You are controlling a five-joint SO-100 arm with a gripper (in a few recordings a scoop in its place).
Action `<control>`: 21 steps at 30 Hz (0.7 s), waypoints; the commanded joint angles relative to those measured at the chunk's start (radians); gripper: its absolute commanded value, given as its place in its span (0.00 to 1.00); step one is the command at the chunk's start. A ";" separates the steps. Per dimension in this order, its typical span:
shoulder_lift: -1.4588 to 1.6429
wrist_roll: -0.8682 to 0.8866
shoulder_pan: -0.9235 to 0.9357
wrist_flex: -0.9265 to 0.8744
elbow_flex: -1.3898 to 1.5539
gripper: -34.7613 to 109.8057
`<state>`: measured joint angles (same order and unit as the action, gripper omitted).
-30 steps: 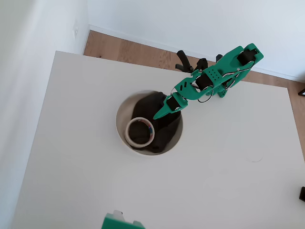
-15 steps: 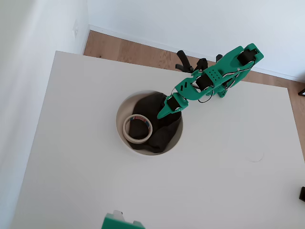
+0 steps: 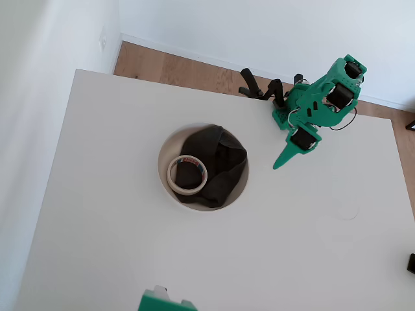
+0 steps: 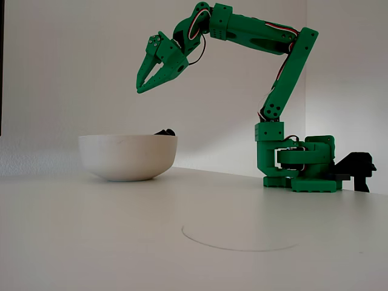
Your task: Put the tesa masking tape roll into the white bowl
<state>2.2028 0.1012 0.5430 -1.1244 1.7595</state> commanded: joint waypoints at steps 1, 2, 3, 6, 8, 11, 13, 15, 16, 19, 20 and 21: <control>0.270 -0.006 -0.210 -0.161 0.034 0.18; 0.327 -0.006 -0.258 -0.183 0.066 0.18; 0.382 -0.006 -0.307 -0.199 0.100 0.18; 0.520 -0.008 -0.419 -0.249 0.192 0.18; 0.601 -0.006 -0.460 -0.264 0.267 0.18; 0.721 -0.020 -0.491 -0.264 0.408 0.18; 0.813 -0.032 -0.500 -0.255 0.509 0.18; 0.897 -0.044 -0.500 -0.247 0.597 0.18; 0.933 -0.049 -0.500 -0.247 0.634 0.18; 1.026 -0.066 -0.482 -0.249 0.733 0.18; 1.057 -0.072 -0.474 -0.245 0.767 0.18; 1.091 -0.077 -0.466 -0.244 0.798 0.18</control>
<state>3.1999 0.0322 0.0491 -1.3729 2.4789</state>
